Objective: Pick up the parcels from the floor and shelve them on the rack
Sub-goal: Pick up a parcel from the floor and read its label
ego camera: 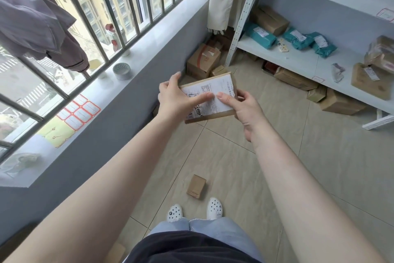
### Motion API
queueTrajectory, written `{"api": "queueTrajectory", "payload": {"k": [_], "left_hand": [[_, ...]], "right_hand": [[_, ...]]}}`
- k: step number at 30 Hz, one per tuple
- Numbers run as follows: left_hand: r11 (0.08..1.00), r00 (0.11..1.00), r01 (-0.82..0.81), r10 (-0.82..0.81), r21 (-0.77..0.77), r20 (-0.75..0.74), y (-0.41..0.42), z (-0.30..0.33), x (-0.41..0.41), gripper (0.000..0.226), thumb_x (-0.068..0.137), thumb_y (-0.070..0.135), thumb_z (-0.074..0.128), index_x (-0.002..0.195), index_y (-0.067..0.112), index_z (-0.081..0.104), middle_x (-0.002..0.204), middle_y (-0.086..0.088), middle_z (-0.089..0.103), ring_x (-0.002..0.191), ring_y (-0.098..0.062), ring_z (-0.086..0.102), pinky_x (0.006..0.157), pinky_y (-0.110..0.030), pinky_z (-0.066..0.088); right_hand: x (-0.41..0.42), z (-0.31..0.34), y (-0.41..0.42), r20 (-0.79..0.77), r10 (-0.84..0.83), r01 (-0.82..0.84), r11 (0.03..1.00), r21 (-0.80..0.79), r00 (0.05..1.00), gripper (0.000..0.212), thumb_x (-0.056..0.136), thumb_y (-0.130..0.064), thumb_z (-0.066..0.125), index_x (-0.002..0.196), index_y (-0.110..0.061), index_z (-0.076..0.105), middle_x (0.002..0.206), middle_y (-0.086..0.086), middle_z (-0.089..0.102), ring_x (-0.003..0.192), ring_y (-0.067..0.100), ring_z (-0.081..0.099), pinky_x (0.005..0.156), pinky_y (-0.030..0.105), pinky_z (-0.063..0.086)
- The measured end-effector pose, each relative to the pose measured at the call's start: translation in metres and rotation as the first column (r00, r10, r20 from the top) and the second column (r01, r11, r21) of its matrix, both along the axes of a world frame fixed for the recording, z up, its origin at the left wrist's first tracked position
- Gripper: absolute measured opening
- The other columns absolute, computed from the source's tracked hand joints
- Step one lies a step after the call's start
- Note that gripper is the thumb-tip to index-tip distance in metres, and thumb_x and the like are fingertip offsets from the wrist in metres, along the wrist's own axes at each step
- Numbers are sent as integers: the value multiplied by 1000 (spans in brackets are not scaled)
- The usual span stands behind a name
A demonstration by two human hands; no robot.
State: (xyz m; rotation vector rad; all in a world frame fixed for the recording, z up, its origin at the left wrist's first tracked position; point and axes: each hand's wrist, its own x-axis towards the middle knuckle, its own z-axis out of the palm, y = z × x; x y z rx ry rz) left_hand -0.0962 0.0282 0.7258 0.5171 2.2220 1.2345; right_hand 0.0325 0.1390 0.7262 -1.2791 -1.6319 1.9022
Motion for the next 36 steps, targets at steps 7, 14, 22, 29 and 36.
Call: {"api": "queueTrajectory", "payload": {"k": [7,14,22,29,36], "left_hand": [[922,865,-387,369,-15,341,7,-9,27,132,56,57,84,152,37,-3,153,-6,18,137,-30,33,107,-52,38],[915,616,-378,133,142,777,10,-15,33,102,60,51,84,146,22,37,136,-7,58,122,-30,56,89,-52,53],[901,725,-277,-33,335,688,11,-12,14,71,72,20,82,135,24,50,118,-2,72,101,-27,72,81,-48,59],[945,803,94,-258,313,537,27,3,9,58,73,14,82,122,38,60,107,6,76,104,-22,70,97,-51,50],[918,814,196,-348,345,465,74,-4,48,42,76,14,81,114,18,63,108,-1,75,96,-18,73,89,-34,55]], "right_hand": [[-15,-5,-21,-46,-236,230,967,-113,971,41,72,-33,80,108,-16,68,103,-3,75,81,4,65,60,14,43],[-23,-9,-38,-51,-291,272,935,-229,956,68,66,-49,79,122,-16,59,108,-5,75,92,4,67,69,20,42],[-11,-4,-26,-52,-207,195,964,-179,977,65,76,-30,77,132,-16,49,105,-10,68,92,-2,58,77,24,36],[22,3,-2,-24,-51,49,995,-81,998,51,78,-30,75,125,-26,56,101,-12,71,86,-1,65,69,17,40],[66,-5,32,-30,-122,121,991,-53,992,59,78,-34,76,131,-34,51,103,-13,73,95,5,68,73,21,42]]}}
